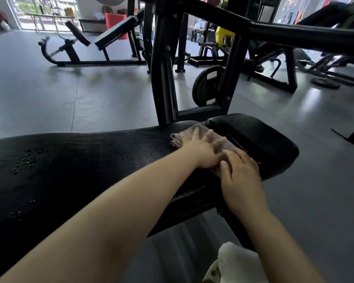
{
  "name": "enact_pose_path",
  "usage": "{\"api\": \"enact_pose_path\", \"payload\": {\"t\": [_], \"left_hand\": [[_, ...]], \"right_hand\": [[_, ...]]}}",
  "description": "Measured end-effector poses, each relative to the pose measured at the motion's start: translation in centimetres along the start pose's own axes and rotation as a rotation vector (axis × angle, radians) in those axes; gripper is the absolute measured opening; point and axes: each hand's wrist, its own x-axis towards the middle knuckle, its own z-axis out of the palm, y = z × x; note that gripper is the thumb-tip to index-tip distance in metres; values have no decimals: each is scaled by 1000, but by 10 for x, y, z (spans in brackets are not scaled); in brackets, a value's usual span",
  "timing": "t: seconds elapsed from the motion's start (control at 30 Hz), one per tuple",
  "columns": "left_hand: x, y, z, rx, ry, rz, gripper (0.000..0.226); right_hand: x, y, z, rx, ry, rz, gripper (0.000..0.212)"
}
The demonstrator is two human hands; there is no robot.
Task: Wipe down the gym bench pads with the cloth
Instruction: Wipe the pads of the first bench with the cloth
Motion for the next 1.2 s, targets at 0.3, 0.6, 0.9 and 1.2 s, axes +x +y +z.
{"api": "enact_pose_path", "payload": {"t": [0.3, 0.6, 0.9, 1.2], "left_hand": [[15, -4, -3, 45, -33, 80, 59], [38, -62, -11, -74, 30, -305, 67], [-13, -19, 2, 7, 27, -22, 56], [-123, -32, 26, 120, 46, 161, 60]], "right_hand": [[-10, 0, 3, -20, -32, -57, 44], [2, 6, -1, -97, -132, 3, 45], [7, 1, 2, -74, -105, 26, 47], [-21, -22, 13, -42, -107, -160, 43]]}}
